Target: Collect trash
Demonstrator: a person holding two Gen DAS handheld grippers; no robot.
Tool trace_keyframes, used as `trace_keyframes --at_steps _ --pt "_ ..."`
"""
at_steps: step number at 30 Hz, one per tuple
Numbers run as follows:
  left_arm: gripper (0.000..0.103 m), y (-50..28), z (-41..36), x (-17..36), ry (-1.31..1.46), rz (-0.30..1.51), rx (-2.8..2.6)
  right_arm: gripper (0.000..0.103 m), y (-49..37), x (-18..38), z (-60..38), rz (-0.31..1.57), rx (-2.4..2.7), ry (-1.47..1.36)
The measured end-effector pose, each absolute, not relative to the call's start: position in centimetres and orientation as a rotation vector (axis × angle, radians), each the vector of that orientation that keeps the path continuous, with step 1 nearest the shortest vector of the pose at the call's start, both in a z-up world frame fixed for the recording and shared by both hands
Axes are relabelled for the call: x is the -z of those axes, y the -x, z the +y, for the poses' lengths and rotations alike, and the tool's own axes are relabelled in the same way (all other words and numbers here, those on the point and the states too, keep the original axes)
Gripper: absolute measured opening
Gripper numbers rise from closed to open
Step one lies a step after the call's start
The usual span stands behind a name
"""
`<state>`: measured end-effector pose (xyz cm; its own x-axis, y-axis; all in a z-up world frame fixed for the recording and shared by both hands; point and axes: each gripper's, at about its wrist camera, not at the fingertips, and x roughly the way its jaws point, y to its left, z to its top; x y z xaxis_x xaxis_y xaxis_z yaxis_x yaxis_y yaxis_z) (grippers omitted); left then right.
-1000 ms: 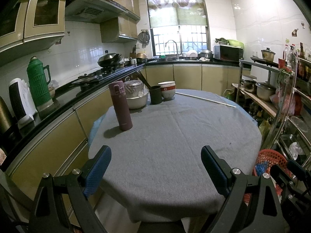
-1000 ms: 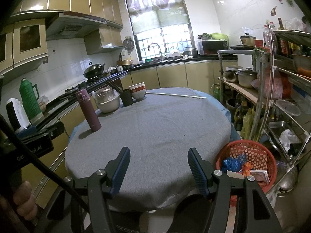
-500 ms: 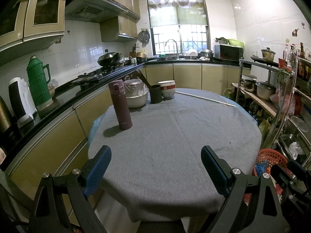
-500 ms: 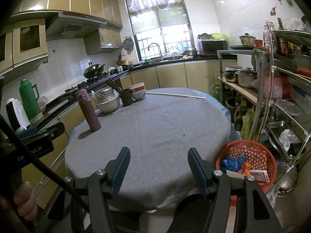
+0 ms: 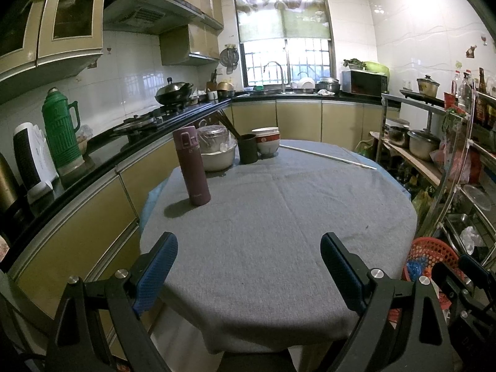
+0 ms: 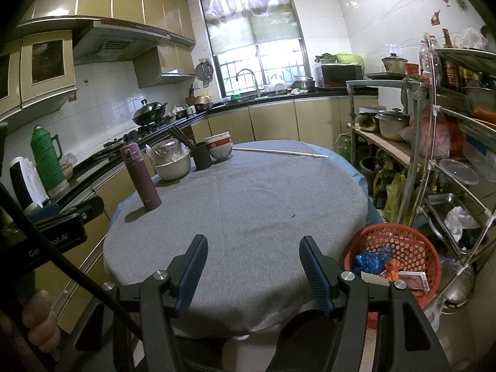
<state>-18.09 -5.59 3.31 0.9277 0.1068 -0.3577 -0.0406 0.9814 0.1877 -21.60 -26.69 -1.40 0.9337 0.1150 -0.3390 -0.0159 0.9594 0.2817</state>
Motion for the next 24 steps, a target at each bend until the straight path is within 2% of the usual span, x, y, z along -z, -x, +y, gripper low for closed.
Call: trace_keyframes --at_steps 24 --pt "0.093 18.06 -5.67 -3.22 -0.176 0.38 -0.077 0.066 21.55 1.25 -26.15 0.358 -0.072 -0.274"
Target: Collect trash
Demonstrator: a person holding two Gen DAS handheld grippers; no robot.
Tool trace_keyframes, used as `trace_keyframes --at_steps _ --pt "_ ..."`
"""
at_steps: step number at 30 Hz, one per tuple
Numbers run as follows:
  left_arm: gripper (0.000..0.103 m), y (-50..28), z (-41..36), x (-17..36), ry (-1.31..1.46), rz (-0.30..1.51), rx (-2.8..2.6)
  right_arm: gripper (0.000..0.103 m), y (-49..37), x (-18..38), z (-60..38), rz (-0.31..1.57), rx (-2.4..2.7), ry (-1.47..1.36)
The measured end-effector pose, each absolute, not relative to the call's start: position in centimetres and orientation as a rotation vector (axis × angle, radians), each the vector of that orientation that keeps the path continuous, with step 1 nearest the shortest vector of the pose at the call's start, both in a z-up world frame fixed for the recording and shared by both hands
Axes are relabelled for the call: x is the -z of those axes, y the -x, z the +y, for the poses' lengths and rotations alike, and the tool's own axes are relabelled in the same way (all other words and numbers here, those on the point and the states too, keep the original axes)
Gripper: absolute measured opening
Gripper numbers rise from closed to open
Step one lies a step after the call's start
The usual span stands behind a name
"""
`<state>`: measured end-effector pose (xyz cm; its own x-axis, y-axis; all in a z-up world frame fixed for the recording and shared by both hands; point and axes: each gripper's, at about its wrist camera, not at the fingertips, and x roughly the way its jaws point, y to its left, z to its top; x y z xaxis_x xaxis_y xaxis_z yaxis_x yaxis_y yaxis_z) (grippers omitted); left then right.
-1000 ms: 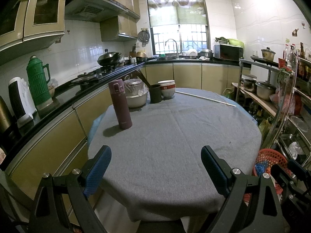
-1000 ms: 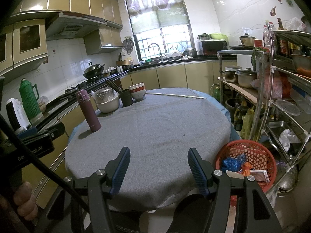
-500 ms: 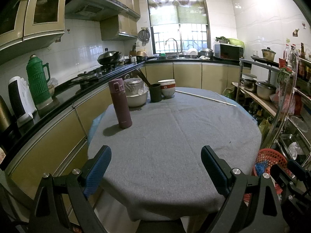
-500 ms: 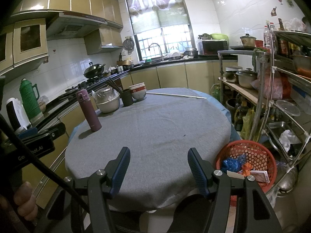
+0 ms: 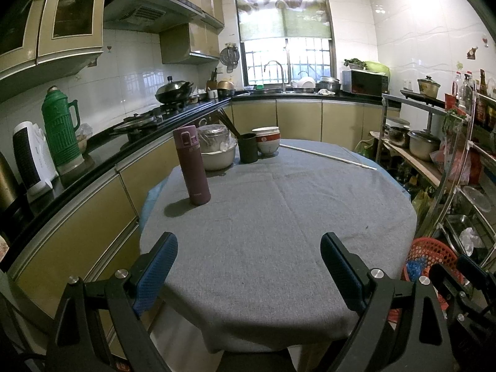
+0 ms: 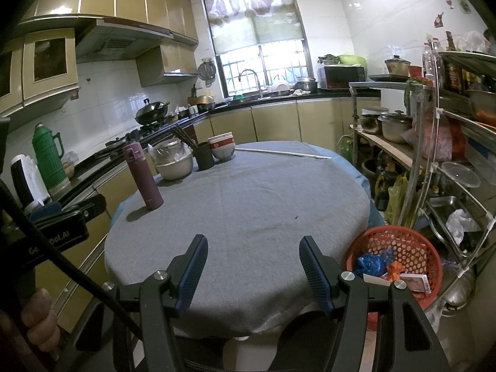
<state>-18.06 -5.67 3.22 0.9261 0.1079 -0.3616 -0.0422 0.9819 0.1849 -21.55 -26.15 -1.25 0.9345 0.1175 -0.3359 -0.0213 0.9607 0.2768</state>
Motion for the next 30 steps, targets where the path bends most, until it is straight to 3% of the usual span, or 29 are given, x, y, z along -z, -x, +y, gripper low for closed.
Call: trace_keyframes --at_steps 30 --pt "0.093 17.87 -5.78 -2.97 -0.179 0.395 -0.071 0.066 21.61 1.39 -26.32 0.36 -0.07 -0.277"
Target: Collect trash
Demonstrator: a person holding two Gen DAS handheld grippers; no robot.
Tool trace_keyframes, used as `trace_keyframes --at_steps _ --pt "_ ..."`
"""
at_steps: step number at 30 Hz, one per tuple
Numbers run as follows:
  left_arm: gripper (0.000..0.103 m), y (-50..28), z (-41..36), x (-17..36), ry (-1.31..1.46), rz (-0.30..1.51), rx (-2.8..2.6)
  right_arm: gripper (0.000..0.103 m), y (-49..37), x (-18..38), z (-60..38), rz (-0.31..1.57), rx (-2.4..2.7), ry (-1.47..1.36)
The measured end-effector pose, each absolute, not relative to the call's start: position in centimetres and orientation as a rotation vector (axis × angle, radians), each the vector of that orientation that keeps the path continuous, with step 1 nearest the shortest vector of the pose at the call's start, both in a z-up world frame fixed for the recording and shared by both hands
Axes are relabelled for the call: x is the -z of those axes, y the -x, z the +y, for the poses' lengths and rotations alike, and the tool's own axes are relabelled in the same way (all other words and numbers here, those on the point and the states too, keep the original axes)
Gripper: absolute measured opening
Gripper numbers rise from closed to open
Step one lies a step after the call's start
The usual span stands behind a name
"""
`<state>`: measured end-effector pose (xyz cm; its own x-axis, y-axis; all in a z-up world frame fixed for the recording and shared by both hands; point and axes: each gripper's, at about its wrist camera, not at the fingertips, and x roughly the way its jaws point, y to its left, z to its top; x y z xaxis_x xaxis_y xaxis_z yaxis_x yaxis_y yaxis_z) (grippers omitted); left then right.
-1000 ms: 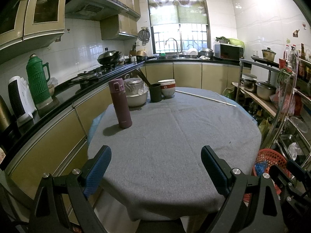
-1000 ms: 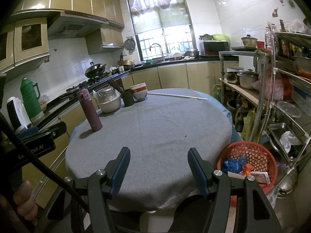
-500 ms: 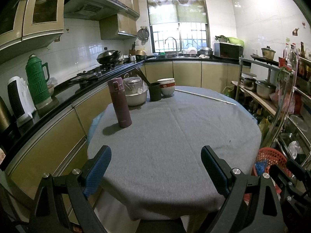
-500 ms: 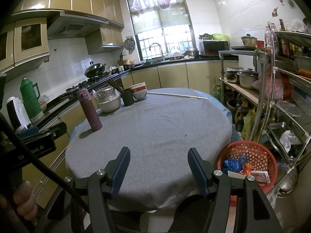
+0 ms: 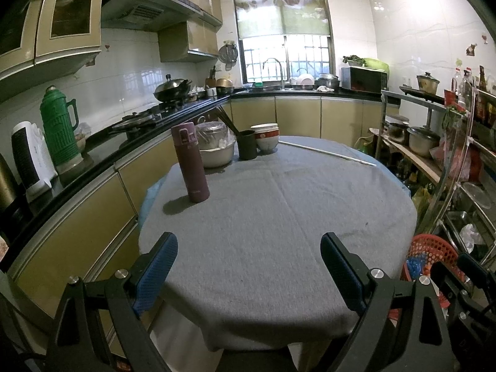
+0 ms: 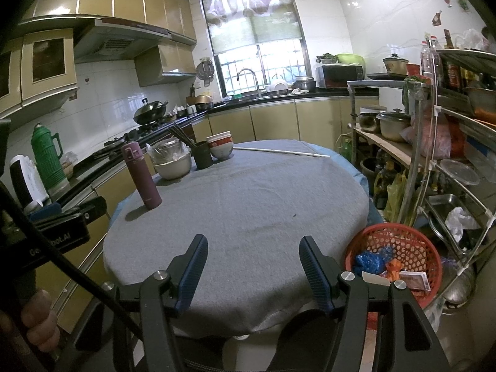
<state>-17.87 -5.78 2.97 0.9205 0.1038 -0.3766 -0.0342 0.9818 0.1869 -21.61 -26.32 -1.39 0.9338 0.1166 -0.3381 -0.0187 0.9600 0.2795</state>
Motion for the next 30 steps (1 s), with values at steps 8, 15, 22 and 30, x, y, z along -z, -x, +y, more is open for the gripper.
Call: trace_keyframes --at_steps 8,15,22,30 --pt "0.093 17.8 -5.7 -3.0 -0.179 0.396 -0.074 0.066 21.5 1.4 -26.4 0.355 -0.072 -0.278" --pt "0.093 17.4 -5.1 -3.0 -0.174 0.4 -0.101 0.066 19.9 0.1 -26.1 0.34 -0.081 -0.261" --pt "0.093 15.9 -3.9 -2.7 -0.157 0.43 -0.141 0.066 17.0 -0.9 -25.0 0.35 -0.112 -0.232" --pt "0.093 11.9 -2.8 -2.0 -0.128 0.482 -0.183 0.066 11.3 -0.4 -24.1 0.391 -0.139 -0.222"
